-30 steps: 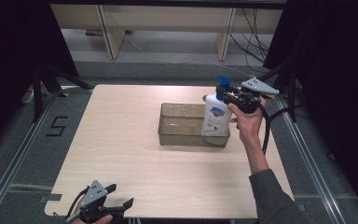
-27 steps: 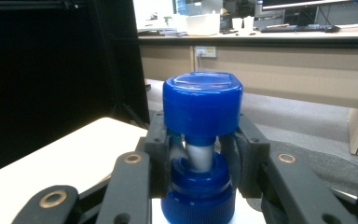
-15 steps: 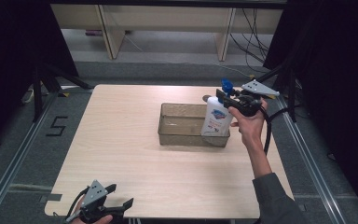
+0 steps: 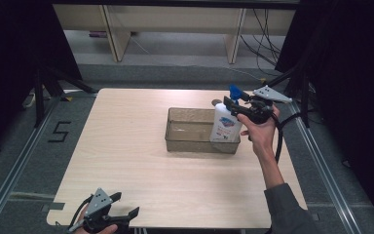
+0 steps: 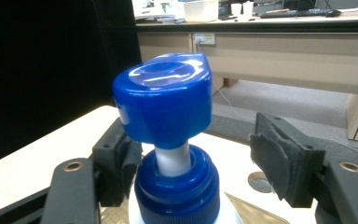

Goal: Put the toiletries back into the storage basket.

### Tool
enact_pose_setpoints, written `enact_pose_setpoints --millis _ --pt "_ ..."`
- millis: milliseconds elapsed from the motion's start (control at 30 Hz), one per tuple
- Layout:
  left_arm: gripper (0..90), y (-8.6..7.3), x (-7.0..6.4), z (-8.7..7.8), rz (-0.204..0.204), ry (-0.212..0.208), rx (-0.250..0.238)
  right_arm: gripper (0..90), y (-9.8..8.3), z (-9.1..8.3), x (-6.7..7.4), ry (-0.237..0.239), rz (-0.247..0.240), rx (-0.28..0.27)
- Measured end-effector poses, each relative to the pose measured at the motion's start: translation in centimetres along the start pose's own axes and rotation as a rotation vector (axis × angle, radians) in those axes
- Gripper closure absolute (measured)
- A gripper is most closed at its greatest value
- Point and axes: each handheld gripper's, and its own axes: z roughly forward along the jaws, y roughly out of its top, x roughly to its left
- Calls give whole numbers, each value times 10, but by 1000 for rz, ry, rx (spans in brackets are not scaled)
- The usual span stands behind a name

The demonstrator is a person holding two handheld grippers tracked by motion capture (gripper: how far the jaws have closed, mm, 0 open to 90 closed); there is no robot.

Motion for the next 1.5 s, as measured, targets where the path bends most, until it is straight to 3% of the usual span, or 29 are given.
enact_pose_setpoints --millis 133,233,467,500,733,800,833,1133,1167,1433,1500 --pt "171 0 0 0 1 0 1 307 -1 -3 1 -2 7 9" --pt "171 0 0 0 0 -2 1 300 -2 -5 1 0 -20 -8" --pt "171 0 0 1 -1 -4 -2 281 -3 -9 2 11 -14 2" --pt "171 0 0 1 -2 -3 -1 280 -3 -10 3 11 4 10" --pt "171 0 0 0 0 1 2 260 -3 -15 2 18 -10 4" --pt "171 0 0 0 0 0 1 256 -4 -17 3 22 14 9" --pt "171 0 0 0 1 -1 1 255 -4 -18 2 25 -8 4" --pt "171 0 1 1 -3 -6 -4 252 -8 -30 5 9 -13 12" --pt "171 0 0 1 -2 -4 -2 253 -8 -31 4 5 -33 13" --pt "171 0 1 0 -4 -6 -9 252 -7 -44 5 -4 -12 18" --pt "171 0 1 0 -5 -5 -9 251 -8 -48 4 -9 -29 8"
